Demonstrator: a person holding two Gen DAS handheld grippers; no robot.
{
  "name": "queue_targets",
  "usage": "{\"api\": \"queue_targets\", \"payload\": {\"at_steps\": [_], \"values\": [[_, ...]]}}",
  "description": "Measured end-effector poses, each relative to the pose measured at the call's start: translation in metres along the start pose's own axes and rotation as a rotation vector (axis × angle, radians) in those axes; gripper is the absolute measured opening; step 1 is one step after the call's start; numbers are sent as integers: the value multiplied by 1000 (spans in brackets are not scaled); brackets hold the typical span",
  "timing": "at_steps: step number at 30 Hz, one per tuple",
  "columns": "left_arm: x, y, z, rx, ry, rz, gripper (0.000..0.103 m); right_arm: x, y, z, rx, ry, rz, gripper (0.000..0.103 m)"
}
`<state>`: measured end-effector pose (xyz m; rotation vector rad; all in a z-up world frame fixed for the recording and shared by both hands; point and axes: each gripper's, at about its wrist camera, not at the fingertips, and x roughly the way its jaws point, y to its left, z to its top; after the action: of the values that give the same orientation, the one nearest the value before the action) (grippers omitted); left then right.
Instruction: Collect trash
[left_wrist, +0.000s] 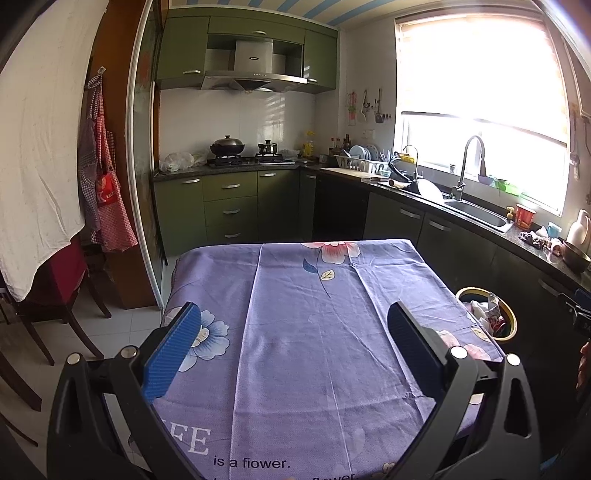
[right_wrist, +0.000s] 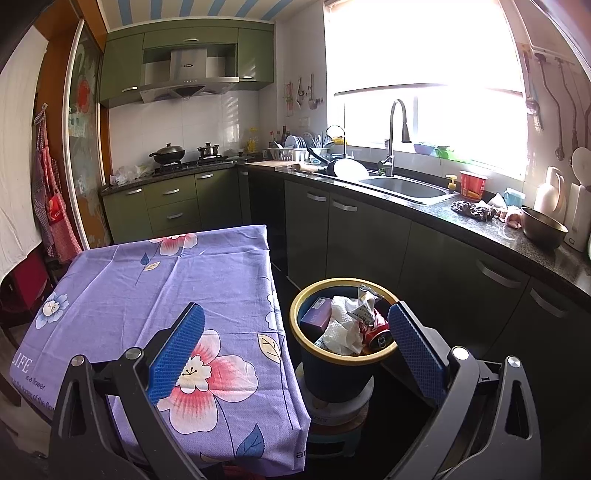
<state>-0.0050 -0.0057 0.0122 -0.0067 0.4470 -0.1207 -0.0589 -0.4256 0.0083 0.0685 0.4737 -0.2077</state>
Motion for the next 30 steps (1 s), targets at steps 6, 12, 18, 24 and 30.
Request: {"api": "queue_targets", "payload": {"at_steps": [6, 12, 18, 24, 30], "values": [[1, 0, 0, 4, 4, -7, 96, 0, 0, 0, 0, 0, 0, 98], [1, 0, 0, 2, 4, -8, 96, 0, 0, 0, 0, 0, 1, 98], [2, -1, 0, 6, 8, -10, 96, 1, 0, 0, 0, 0, 0, 98], [3, -2, 1, 9, 10, -12, 96, 1, 0, 0, -1, 1, 1, 98], [3, -2, 1, 9, 10, -12, 96, 1, 0, 0, 0, 1, 1, 98]]}}
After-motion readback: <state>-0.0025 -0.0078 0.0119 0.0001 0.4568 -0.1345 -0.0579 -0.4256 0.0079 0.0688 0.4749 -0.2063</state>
